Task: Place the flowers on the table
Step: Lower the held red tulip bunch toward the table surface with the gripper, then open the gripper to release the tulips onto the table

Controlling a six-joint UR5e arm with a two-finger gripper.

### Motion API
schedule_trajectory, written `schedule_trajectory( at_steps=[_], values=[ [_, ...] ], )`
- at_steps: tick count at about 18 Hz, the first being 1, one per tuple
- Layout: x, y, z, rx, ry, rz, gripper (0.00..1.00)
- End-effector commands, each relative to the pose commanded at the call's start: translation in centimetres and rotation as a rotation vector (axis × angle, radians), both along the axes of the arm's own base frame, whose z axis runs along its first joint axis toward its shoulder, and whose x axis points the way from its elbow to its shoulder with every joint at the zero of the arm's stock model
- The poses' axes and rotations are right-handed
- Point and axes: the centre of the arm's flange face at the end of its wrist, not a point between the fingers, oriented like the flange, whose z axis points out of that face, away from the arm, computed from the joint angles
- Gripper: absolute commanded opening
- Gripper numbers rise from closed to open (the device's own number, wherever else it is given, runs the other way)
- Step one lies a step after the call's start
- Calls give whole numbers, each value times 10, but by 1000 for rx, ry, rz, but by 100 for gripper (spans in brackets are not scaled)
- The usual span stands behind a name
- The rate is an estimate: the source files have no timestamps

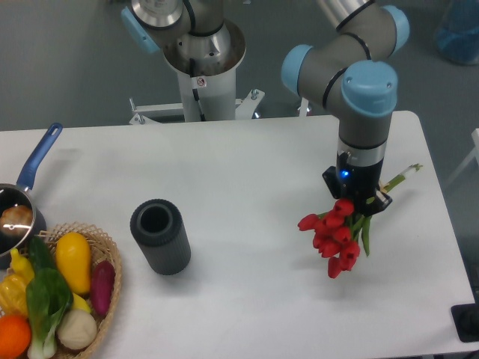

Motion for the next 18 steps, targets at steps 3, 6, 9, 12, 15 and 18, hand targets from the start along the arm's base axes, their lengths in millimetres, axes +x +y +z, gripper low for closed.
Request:
schedule_trajectory(
  at_steps=[3,6,9,12,15,18],
  values=[
    [7,0,-7,-8,-13,-4,45],
    [12,-1,-6,-10,-16,-7,65],
    [15,-2,-7,-10,-19,-8,100],
    [15,-2,-5,-5,-13,-9,100],
    [10,-3,0,3,-1,-10,100],
    [7,-6,2,7,2,-8,100]
  ],
)
